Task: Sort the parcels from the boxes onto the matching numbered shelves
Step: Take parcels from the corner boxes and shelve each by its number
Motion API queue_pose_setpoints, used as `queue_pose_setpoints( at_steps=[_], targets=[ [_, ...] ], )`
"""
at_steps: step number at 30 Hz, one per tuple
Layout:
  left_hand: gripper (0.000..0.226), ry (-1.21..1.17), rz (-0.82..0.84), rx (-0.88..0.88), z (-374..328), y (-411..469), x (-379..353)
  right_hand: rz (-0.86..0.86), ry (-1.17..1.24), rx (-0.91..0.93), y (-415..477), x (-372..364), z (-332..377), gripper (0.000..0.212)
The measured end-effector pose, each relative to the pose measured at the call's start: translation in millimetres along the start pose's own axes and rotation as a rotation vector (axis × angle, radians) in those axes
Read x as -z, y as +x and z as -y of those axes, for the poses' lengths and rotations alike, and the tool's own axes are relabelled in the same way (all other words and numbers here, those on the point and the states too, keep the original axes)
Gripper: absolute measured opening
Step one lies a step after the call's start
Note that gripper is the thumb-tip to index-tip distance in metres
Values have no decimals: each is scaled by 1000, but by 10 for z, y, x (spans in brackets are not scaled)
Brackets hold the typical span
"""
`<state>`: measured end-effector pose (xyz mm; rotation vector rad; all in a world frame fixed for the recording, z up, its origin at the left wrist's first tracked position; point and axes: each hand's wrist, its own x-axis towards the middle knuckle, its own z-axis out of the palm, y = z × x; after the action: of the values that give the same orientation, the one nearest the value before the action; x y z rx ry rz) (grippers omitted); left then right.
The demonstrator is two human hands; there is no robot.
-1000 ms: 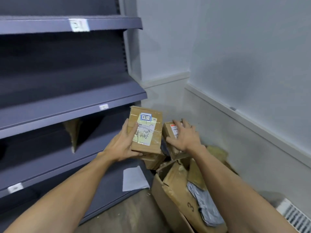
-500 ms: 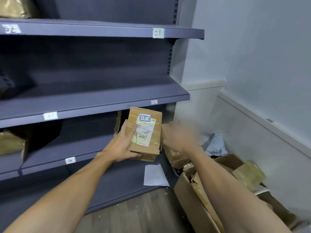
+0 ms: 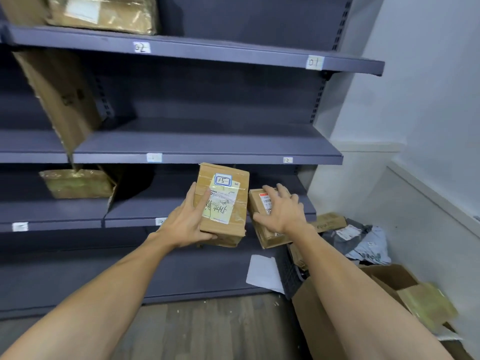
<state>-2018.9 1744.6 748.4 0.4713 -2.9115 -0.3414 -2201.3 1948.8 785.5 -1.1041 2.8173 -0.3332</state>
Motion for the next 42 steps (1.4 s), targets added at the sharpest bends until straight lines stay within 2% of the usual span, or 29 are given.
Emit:
queue_pose_setpoints(
  at_steps=[11, 17, 23, 31, 42],
  targets=[
    [133, 45, -62, 239, -61, -982, 127, 80, 64, 211, -172, -268, 370, 86],
    [131, 83, -51, 364, -1, -1517, 184, 116, 81, 319, -314, -399, 767, 87],
    [130, 87, -119, 437, 183, -1956, 341, 139, 73, 419, -405, -470, 1278, 87],
    [130, 84, -137, 511, 808, -2460, 521, 165, 62, 496, -459, -670, 2159, 87],
    [131, 53, -133, 549, 2161, -3113, 835, 169, 26, 512, -499, -1044, 3628, 88]
  ],
)
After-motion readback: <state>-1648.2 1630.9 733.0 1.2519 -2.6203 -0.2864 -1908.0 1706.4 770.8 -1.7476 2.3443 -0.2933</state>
